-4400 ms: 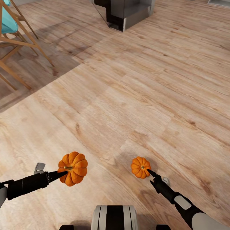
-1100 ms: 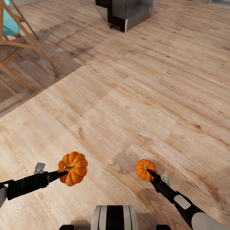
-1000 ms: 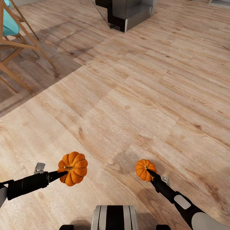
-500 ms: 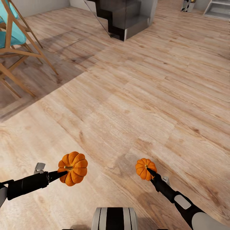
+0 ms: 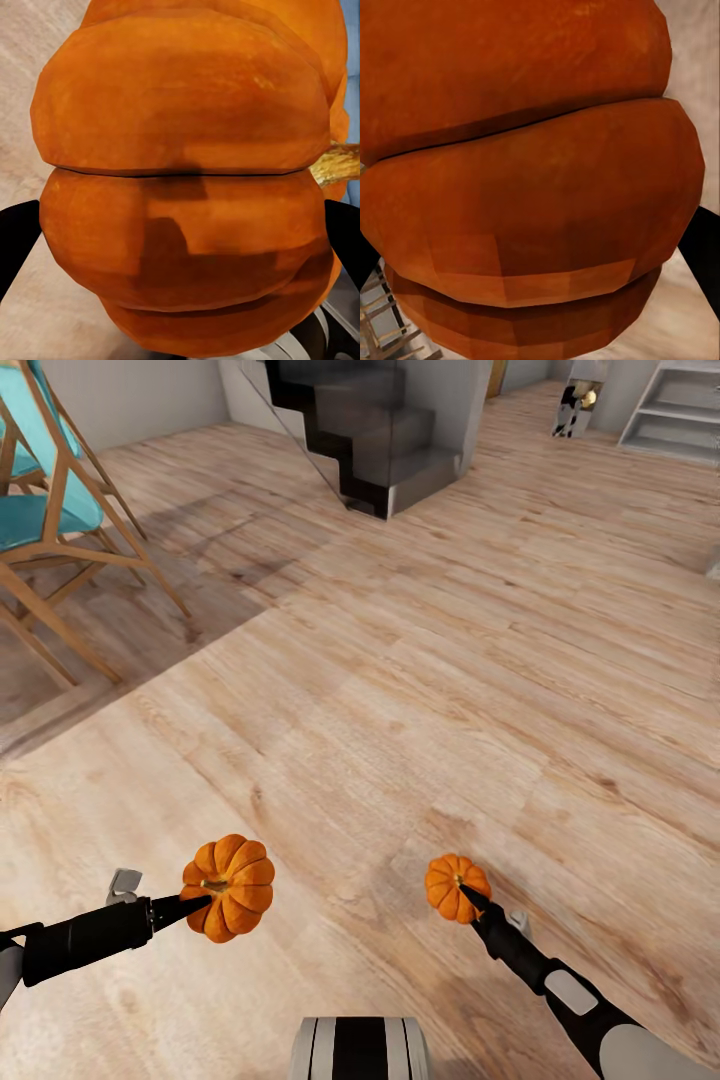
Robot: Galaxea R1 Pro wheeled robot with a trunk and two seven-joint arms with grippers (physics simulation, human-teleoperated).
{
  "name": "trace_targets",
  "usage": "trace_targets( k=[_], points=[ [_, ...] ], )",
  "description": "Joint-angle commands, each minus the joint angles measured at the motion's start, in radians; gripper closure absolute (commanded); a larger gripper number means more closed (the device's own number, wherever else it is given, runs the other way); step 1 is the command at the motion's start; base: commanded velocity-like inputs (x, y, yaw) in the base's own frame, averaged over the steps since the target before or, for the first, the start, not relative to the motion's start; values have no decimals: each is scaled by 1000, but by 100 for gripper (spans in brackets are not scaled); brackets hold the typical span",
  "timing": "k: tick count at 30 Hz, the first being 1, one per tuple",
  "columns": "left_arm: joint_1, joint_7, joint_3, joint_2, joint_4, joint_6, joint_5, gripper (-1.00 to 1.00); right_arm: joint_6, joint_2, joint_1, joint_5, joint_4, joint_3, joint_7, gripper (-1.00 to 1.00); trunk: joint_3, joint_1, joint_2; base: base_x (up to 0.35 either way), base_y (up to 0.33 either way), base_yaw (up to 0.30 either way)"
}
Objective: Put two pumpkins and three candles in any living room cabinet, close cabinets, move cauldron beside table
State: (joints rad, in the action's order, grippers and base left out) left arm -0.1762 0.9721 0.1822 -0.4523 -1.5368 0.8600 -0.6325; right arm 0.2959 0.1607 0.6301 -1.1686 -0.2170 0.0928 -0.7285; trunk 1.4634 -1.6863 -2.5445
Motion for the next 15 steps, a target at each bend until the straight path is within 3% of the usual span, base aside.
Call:
trace_targets(
  k=[1, 8, 15],
  points=[
    [0, -1, 0, 0, 0, 4, -1, 100, 4, 1, 0, -9, 1, 9, -2, 100, -3, 1, 0, 0, 0, 0],
    [0, -1, 0, 0, 0, 4, -1, 100, 6, 2, 0, -10, -10, 13, 2, 100, -30, 4, 2, 0, 0, 0],
    [0, -1, 0, 0, 0, 5, -1, 100, 40, 3, -4, -1, -107, 19, -17, 100, -57, 7, 3, 0, 0, 0]
  ],
)
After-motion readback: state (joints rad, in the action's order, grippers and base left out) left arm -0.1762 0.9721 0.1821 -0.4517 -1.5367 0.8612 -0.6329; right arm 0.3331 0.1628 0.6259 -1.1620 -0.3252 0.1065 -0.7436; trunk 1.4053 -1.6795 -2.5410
